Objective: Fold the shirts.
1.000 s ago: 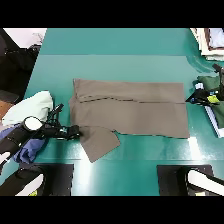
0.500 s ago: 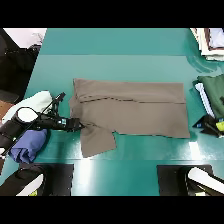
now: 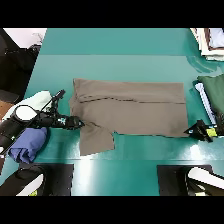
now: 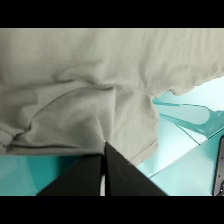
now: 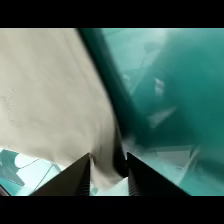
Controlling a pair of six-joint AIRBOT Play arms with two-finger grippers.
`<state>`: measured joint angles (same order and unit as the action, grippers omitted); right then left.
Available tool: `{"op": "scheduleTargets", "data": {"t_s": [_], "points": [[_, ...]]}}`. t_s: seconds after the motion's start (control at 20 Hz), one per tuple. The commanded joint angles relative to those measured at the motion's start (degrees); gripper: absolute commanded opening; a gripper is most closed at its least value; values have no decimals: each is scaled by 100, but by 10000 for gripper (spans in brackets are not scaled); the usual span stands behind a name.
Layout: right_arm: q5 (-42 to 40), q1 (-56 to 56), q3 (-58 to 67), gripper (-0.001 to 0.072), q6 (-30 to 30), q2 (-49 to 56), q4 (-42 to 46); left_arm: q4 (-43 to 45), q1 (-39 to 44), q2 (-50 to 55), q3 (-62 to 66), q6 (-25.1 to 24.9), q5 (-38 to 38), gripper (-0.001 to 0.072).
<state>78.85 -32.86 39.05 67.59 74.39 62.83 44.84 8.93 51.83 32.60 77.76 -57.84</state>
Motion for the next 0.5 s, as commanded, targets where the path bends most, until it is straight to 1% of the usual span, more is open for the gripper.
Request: {"op": "scheduleTargets", "data": {"t_s": [0.0, 0.05, 0.15, 0.25, 0.35, 0.45], "points": [[-96, 243, -33, 64, -17, 48, -9, 105, 2, -7, 9, -17, -146, 26], [22, 251, -35, 29, -17, 4, 24, 232, 2, -20, 9, -11, -341, 25], [243, 251, -35, 19, 31, -330, 208, 629, 2, -199, 13, 168, -868, 25], [509, 251, -35, 18, 273, -914, 793, 1154, 2, -634, 11, 496, -1480, 25], [1023, 251, -35, 19, 407, -1598, 1408, 1582, 2, -1311, 7, 844, -2175, 25], [1349, 251, -35, 18, 455, -2284, 1749, 1464, 2, -1908, 9, 1147, -2726, 26]]}}
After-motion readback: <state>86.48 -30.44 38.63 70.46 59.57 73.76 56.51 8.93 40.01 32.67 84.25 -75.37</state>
